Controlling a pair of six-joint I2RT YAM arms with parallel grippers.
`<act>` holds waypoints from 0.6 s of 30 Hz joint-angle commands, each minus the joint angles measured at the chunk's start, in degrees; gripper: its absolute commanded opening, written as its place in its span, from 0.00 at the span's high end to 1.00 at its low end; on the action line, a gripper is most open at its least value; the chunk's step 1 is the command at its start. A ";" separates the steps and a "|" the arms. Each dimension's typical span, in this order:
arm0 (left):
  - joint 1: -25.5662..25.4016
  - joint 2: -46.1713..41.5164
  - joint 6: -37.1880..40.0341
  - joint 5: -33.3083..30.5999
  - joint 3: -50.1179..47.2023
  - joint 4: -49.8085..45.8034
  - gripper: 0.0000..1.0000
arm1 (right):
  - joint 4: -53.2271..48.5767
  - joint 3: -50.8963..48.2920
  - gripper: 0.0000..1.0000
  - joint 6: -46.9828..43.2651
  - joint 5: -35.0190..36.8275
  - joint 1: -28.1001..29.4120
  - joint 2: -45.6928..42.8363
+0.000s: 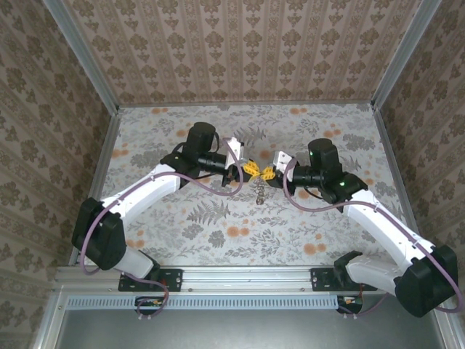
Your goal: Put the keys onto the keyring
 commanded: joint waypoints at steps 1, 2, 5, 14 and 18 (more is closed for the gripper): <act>-0.09 0.39 2.27 -1.31 1.28 -4.72 0.88 | -5.00 3.99 1.00 -3.86 2.76 0.25 0.42; -0.17 0.40 2.62 -1.31 1.28 -5.22 0.88 | -5.51 4.22 1.00 -4.07 2.95 0.31 0.59; -0.28 0.46 3.29 -1.12 1.38 -5.98 0.88 | -5.84 4.48 1.00 -3.90 3.01 0.59 0.87; -0.50 0.33 6.57 0.55 2.13 -8.80 1.00 | -4.24 3.86 1.00 -3.32 2.00 1.19 0.00; -0.06 -1.22 4.12 4.48 -0.40 -2.52 1.00 | 4.22 -0.21 0.98 1.75 -4.19 -0.37 -2.59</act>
